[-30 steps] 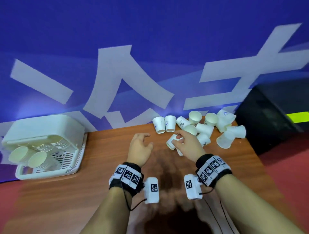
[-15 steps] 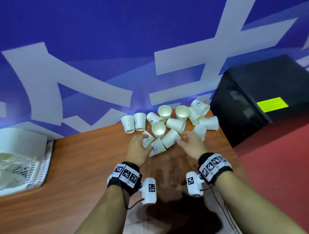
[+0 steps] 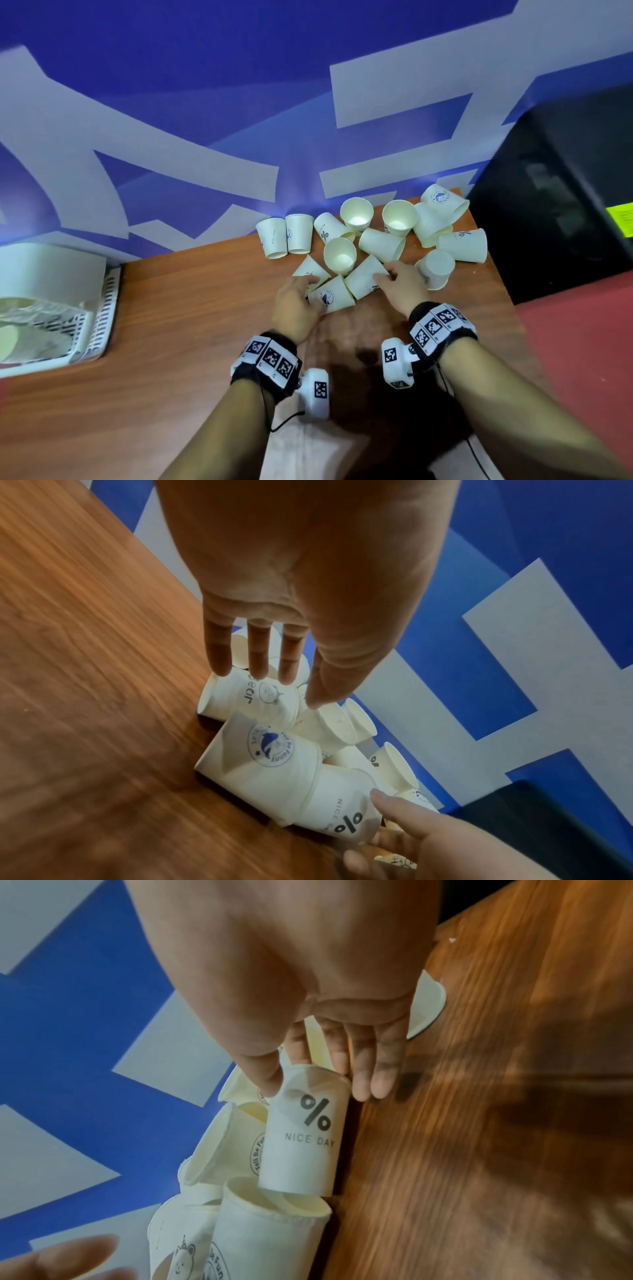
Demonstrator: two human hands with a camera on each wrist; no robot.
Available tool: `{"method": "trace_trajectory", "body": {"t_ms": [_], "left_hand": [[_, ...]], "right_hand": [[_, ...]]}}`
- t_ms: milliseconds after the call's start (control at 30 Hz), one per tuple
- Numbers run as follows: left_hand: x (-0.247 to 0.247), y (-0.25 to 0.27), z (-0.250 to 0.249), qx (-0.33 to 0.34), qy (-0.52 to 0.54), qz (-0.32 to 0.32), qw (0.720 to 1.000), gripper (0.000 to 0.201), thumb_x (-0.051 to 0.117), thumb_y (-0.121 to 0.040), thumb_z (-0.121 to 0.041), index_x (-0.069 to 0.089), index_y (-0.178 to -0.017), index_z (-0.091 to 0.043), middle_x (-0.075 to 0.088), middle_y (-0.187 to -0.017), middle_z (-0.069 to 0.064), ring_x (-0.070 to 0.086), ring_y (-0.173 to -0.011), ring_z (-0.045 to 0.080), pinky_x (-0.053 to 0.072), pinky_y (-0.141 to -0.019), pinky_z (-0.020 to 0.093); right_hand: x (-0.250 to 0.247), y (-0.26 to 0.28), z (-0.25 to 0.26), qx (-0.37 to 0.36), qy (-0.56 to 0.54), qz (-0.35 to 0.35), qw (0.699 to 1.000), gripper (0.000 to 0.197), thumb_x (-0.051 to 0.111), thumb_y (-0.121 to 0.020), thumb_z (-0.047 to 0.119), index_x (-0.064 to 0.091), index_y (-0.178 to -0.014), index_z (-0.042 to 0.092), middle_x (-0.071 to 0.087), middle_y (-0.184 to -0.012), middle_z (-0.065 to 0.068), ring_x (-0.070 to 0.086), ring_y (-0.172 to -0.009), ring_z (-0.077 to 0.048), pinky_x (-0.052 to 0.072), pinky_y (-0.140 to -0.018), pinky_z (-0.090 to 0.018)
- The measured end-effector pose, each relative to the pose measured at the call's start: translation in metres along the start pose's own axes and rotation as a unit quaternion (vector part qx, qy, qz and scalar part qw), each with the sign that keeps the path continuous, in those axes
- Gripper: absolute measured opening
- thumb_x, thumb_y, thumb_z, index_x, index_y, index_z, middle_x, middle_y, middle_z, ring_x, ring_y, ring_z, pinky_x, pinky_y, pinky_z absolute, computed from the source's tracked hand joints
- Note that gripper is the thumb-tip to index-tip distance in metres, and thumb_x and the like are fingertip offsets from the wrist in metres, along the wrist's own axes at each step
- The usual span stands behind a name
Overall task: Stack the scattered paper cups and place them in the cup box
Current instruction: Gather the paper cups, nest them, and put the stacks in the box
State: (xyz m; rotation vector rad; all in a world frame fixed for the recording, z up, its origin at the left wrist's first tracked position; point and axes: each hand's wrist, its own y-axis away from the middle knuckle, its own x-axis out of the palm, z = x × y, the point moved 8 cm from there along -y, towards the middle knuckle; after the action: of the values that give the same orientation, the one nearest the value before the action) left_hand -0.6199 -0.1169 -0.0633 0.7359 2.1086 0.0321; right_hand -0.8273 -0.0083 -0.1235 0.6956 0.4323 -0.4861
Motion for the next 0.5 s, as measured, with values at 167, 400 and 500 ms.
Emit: {"method": "trace_trajectory", "body": {"t_ms": [167,400,500], "left_hand": [[0.013,-0.004,0.000,0.006,-0.017,0.010,1.000,0.047,0.074,-0.077,-0.013,0.064,-0.122,-0.014,0.059,-0.122,0.009,0.053,-0.116,0.025,0.040,-0.102,0.039],[0.048,-0.010,-0.014,0.056,-0.121,0.047,0.990,0.059,0.068,-0.082,-0.025,0.050,-0.138,-0.032,0.044,-0.128,0.002,0.039,-0.117,0.027,0.037,-0.099,0.034],[0.061,-0.010,-0.019,0.051,-0.173,0.079,0.980,0.064,0.062,-0.082,-0.027,0.041,-0.141,-0.041,0.038,-0.133,0.001,0.035,-0.120,0.028,0.043,-0.098,0.043]], "right_hand": [[-0.002,-0.002,-0.004,-0.020,-0.004,-0.009,1.000,0.021,0.062,-0.092,0.029,0.056,-0.077,0.016,0.059,-0.088,-0.007,0.055,-0.081,-0.023,0.035,-0.068,-0.030],[-0.042,0.026,-0.007,-0.052,-0.105,-0.071,0.991,0.043,0.067,-0.089,0.023,0.041,-0.056,0.015,0.035,-0.062,0.005,0.034,-0.057,-0.008,0.026,-0.055,-0.020],[-0.052,0.034,-0.012,-0.057,-0.146,-0.067,0.985,0.047,0.068,-0.088,0.028,0.037,-0.056,0.013,0.039,-0.063,-0.004,0.039,-0.060,-0.013,0.031,-0.060,-0.026]]}}
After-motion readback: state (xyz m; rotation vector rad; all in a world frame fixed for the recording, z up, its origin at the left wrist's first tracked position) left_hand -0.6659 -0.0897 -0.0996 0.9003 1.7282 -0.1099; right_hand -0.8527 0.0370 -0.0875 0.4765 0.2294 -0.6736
